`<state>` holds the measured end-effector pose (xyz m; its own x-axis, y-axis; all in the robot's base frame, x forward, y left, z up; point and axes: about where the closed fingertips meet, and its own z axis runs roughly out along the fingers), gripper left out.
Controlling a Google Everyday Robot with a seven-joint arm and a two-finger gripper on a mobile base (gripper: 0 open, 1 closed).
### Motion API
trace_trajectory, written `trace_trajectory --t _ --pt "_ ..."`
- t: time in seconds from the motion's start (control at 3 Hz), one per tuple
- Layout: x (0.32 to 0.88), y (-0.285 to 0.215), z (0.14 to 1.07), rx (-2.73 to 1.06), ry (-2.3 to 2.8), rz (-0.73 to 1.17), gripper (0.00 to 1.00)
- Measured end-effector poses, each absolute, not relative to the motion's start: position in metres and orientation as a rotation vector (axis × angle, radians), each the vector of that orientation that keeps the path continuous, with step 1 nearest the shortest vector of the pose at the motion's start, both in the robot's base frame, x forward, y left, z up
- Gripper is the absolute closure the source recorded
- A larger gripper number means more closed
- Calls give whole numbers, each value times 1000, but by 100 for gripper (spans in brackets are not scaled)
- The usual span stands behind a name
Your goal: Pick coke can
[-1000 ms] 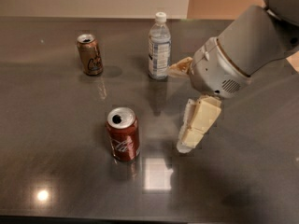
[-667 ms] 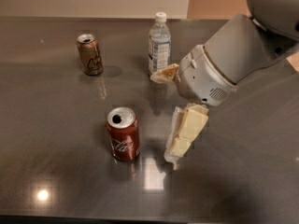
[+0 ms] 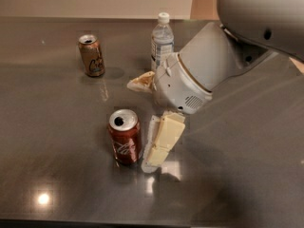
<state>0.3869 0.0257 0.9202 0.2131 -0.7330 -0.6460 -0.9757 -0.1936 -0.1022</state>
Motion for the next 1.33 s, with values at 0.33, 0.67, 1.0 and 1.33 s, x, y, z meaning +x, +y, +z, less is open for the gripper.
trace_trajectory --t 0.33,0.67,1.0,1.33 --pt "383 42 915 -2018 1554 672 0" --pt "382 51 909 -2041 1546 683 0" --pt "386 53 901 -2045 1556 675 19" --pt "394 51 898 -2034 1565 669 42"
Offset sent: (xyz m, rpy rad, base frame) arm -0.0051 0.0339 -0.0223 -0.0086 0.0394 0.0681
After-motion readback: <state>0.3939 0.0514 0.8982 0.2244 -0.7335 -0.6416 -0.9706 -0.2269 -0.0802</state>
